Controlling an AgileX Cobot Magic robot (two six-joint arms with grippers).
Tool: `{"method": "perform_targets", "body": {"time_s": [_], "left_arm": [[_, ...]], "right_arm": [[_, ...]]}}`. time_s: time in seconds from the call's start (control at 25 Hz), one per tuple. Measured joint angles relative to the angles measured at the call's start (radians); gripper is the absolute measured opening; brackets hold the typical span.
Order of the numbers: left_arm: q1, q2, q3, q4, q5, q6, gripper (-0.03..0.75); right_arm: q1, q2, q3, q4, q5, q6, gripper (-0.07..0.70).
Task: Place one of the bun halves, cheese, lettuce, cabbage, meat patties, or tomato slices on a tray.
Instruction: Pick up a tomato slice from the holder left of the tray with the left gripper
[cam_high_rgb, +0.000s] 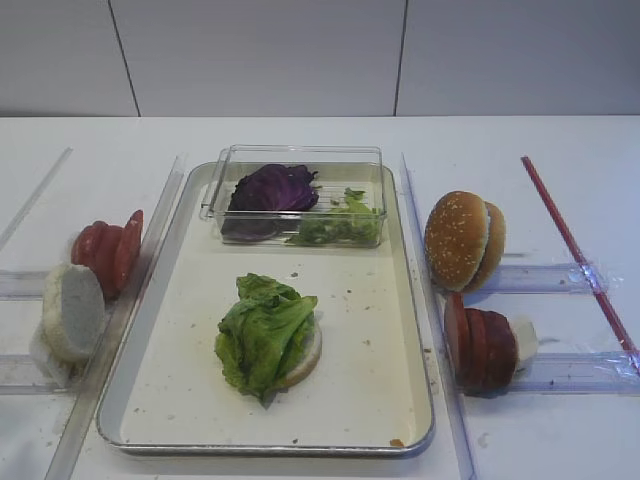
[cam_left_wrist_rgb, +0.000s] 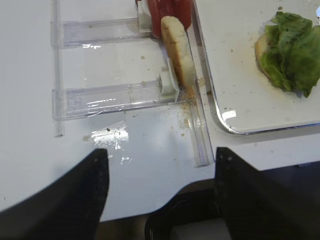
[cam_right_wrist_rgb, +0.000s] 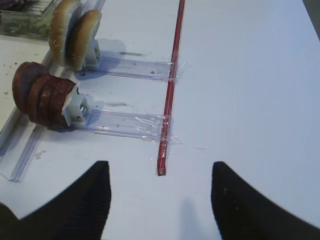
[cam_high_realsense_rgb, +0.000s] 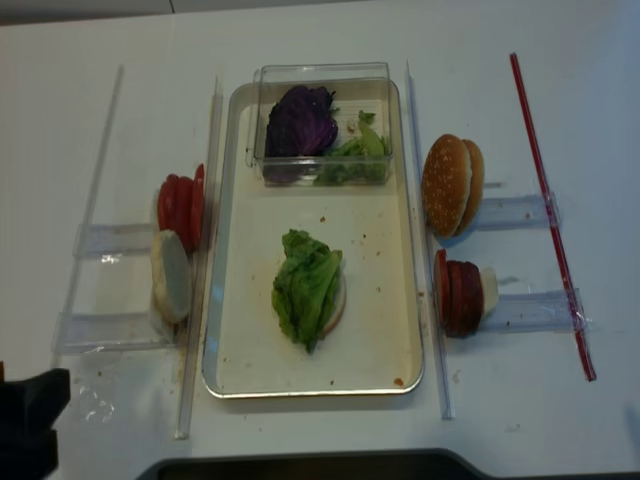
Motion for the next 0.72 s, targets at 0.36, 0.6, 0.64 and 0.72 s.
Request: {"method": "perform_targets", "body": {"time_s": [0.36,0.6,0.64,0.72], "left_arm": [[-0.046,0.239,-0.140,0.000,0.002,0.020,0.420],[-0.046,0.411,-0.237,-0.010,0.030,0.041,0.420],[-0.046,0.440,-0.251,-0.020,0.032,0.052,0.420],[-0.046,0.490,-0.285,-0.048,0.035,0.075,0.420]], "right_arm": [[0.000,0.000,0.000,0.000,0.000,0.000,0.457],[0.000,0.000,0.000,0.000,0.000,0.002,0.457],[0.000,0.000,0.000,0.000,0.000,0.002,0.457],[0.000,0.000,0.001,0.000,0.000,0.002,0.457]]}}
